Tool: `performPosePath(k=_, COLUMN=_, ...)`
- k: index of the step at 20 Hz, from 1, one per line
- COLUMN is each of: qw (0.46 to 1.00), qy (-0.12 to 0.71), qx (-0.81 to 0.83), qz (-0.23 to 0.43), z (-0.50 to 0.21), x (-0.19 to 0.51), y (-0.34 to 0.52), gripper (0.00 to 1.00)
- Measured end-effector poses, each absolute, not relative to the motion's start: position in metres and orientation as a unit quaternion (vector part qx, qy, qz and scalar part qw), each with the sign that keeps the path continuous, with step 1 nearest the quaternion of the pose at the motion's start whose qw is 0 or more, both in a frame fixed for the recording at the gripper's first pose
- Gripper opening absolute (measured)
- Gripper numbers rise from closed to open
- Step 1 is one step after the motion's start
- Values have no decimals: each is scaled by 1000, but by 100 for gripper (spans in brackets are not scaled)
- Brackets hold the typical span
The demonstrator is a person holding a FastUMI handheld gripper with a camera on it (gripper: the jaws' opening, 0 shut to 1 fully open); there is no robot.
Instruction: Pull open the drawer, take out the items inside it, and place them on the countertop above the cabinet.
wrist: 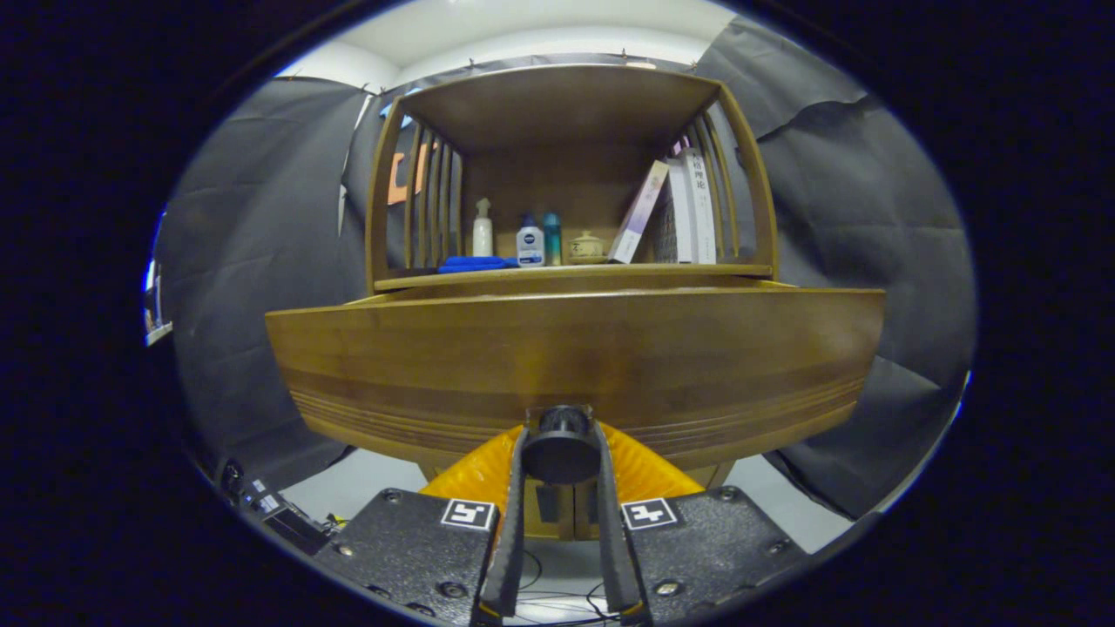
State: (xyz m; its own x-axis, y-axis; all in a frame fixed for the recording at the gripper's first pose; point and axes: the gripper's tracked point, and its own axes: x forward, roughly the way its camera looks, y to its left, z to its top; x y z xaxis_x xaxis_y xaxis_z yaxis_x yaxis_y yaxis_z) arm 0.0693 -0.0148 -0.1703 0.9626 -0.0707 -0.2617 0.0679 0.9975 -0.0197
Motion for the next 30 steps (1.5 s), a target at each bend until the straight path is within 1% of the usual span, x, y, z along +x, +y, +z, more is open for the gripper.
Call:
performPosePath(k=9, qw=990, qy=142, qx=-3, qz=-12, z=-176, x=15, y=-7, gripper=40)
performPosePath(k=15, qw=985, qy=173, qx=6, qz=11, z=-179, x=1, y=-4, gripper=40)
performPosePath(k=17, qw=986, qy=163, qx=16, qz=8, z=-164, x=-8, y=-5, gripper=47)
performPosePath(k=19, qw=988, qy=148, qx=3, qz=32, z=-139, x=-19, y=5, gripper=59)
performPosePath(k=21, qw=987, qy=151, qx=3, qz=52, z=-121, x=-28, y=12, gripper=71)
performPosePath(k=25, qw=987, qy=155, qx=19, qz=45, z=-77, x=-15, y=11, gripper=81)
performPosePath(k=26, qw=986, qy=158, qx=25, qz=44, z=-70, x=-11, y=12, gripper=82)
performPosePath(k=28, qw=984, qy=168, qx=35, qz=41, z=-53, x=1, y=14, gripper=85)
performPosePath(k=30, qw=981, qy=187, qx=37, qz=38, z=-45, x=15, y=15, gripper=85)
